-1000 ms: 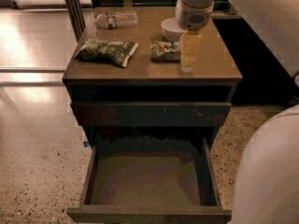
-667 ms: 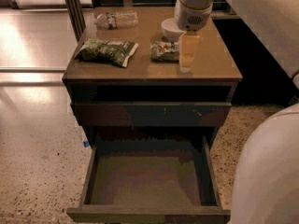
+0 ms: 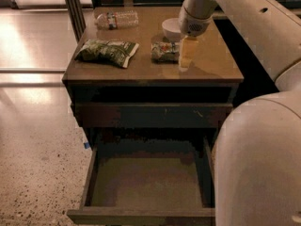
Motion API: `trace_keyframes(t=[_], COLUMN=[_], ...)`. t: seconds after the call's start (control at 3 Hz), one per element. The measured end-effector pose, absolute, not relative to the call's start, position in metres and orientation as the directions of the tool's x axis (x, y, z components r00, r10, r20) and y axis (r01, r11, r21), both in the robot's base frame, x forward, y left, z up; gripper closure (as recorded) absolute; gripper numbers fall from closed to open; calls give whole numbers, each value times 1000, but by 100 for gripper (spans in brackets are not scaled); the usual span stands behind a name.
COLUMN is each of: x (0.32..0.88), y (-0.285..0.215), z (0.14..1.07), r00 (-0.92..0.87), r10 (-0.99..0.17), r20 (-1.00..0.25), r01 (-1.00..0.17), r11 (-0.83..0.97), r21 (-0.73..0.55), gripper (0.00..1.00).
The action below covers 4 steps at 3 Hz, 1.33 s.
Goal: Place 7up can into middle drawer
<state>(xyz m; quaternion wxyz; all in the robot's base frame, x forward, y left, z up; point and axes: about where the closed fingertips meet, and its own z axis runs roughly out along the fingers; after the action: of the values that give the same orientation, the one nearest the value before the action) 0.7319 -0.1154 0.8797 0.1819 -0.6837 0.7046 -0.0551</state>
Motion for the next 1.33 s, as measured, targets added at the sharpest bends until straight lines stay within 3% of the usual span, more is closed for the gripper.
trace_keyframes(t=[1.33], x=[740], y=[-110], z=[853], r00=[-9], r10=[-975], r20=[-222], r01=[-964], r11=[68], r21=[-259], gripper=[0])
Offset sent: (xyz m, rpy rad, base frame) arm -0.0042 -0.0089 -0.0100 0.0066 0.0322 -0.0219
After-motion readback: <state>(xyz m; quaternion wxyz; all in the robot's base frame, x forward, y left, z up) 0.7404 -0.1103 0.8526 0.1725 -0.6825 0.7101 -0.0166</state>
